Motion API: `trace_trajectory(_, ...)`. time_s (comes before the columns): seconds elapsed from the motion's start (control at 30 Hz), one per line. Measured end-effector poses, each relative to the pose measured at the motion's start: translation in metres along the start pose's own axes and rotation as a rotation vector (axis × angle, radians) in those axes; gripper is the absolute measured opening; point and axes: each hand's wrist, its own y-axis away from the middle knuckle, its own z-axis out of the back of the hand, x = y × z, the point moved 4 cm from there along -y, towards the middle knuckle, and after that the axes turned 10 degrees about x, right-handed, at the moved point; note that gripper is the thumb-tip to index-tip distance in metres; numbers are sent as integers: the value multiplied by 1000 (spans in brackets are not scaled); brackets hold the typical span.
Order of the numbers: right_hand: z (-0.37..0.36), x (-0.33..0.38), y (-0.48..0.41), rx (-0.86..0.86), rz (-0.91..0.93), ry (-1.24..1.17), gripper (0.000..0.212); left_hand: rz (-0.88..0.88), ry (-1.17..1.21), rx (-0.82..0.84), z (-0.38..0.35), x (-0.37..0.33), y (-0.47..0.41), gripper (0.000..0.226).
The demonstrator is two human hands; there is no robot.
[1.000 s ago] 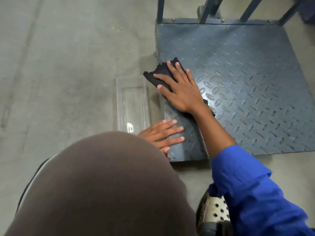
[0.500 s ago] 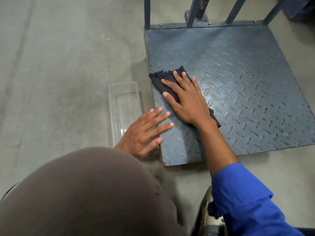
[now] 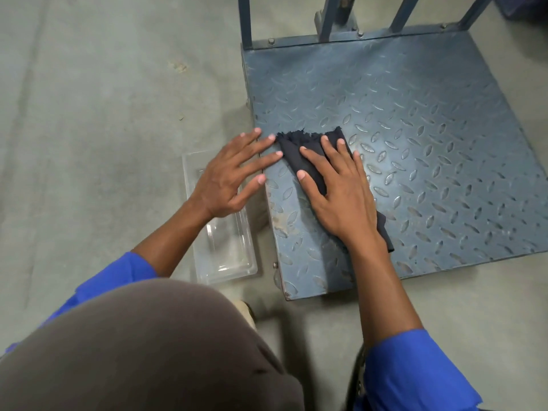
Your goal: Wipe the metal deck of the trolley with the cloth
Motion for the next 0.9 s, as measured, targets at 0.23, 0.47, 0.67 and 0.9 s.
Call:
trace_trajectory(0.23,-12,41,63,68,-34,18,44,-50,-40,51,9,34,-45,49)
trace_trajectory(0.47,-46,93,108,132,-51,157,51,-54,-79,87,3,33,-52,56)
trace_trajectory(0.67,-42,99,41,153,-51,242,68,-77,-62,114,10,34,-51,54)
trace_trajectory(0.9,-53,94,120,134,-142,186,62,-50,8,74,11,35,-53,49)
